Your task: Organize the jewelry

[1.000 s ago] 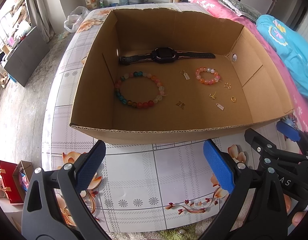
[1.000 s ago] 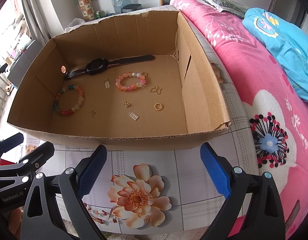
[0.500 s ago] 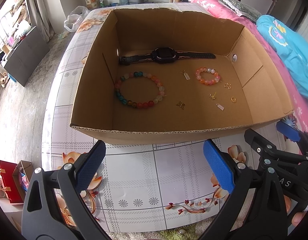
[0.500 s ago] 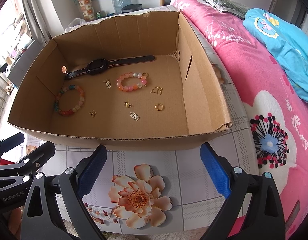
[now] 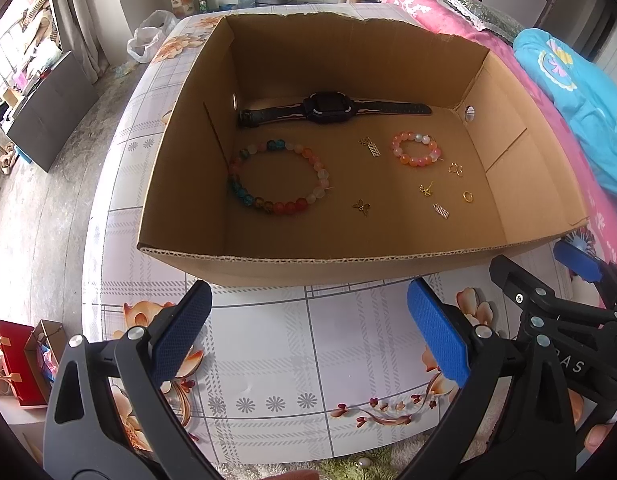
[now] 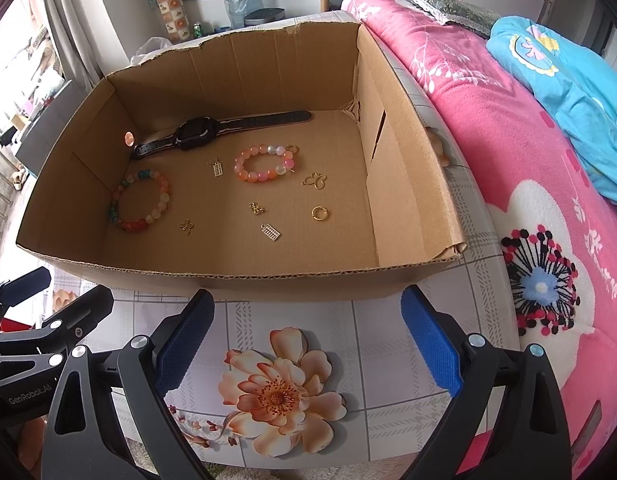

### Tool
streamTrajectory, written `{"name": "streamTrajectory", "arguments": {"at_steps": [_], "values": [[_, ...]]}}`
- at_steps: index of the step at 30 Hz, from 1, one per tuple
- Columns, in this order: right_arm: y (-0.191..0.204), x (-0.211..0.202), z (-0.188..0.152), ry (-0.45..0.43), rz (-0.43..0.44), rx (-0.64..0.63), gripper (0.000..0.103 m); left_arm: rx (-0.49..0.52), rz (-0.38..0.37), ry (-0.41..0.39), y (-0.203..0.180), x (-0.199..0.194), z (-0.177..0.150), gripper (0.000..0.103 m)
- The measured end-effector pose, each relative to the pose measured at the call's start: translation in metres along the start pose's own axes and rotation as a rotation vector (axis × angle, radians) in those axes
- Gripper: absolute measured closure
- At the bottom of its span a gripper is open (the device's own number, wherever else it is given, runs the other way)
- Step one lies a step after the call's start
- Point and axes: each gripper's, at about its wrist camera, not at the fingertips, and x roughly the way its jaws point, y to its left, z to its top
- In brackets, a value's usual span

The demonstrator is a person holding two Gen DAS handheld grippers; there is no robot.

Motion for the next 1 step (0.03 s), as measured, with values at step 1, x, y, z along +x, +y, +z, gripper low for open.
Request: {"name": "streamTrajectory", "arguments": {"at_steps": [1], "values": [[0.0004, -0.0001, 0.0002, 0.000, 0.000, -0.001, 0.011, 0.000, -0.001, 0.001, 0.0004, 0.0000, 0.0003, 0.008]]}}
